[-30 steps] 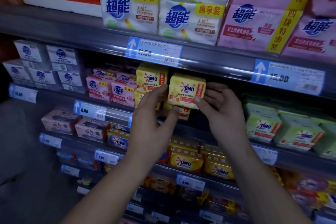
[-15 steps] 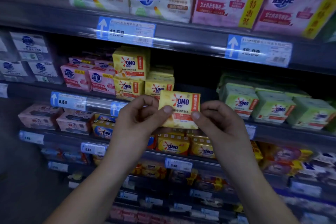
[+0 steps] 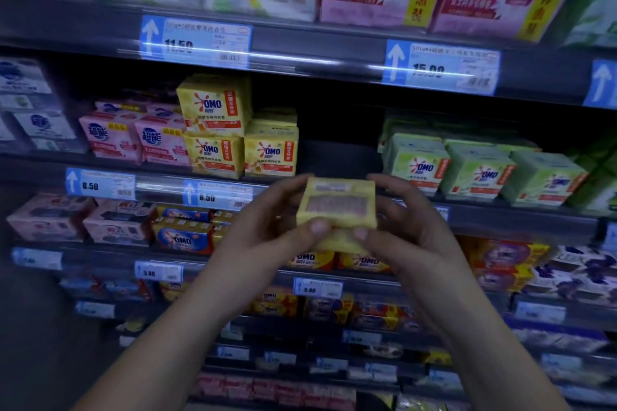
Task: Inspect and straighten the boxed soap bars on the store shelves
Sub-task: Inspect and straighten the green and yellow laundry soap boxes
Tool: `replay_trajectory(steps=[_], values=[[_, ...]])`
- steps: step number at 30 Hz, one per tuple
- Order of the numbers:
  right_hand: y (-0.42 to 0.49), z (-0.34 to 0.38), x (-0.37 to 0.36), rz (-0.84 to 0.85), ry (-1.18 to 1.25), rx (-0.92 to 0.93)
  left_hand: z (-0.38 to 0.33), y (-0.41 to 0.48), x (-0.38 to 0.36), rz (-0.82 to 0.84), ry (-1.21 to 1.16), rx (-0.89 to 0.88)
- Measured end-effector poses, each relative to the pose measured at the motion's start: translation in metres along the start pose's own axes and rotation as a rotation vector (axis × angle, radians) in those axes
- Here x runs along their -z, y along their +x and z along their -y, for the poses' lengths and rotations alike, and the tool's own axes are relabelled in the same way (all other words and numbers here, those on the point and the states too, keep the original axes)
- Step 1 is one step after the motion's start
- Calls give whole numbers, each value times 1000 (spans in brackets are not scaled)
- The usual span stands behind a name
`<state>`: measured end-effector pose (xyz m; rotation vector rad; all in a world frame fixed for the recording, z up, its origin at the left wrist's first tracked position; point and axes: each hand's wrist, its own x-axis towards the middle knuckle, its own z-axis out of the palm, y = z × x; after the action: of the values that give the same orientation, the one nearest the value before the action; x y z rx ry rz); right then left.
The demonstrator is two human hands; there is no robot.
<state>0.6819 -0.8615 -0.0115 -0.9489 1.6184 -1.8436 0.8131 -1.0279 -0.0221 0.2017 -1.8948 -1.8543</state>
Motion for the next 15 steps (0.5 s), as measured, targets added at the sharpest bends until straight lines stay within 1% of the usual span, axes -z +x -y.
replay_trajectory(steps=[2, 4, 7, 10, 11, 12, 14, 15], values=[[-2, -1, 1, 77, -77, 42, 3, 4, 0, -72, 27, -9], [-2, -1, 4, 117, -59, 56, 6, 5, 2, -91, 66, -56], [-1, 2, 9, 107, -45, 40, 6, 5, 2, -33, 69, -95], [2, 0, 12, 73, -96, 24, 6, 7, 2, 40, -6, -138], [2, -2, 12, 74, -88, 35, 6, 8, 2, 29, -36, -123], [2, -2, 12, 84, -82, 53, 4, 9, 2, 5, -76, -69], [3, -5, 10, 118, -112, 105, 0, 12, 1, -32, -197, 121], [4, -6, 9, 141, -129, 133, -1, 13, 0, -34, -241, 176]])
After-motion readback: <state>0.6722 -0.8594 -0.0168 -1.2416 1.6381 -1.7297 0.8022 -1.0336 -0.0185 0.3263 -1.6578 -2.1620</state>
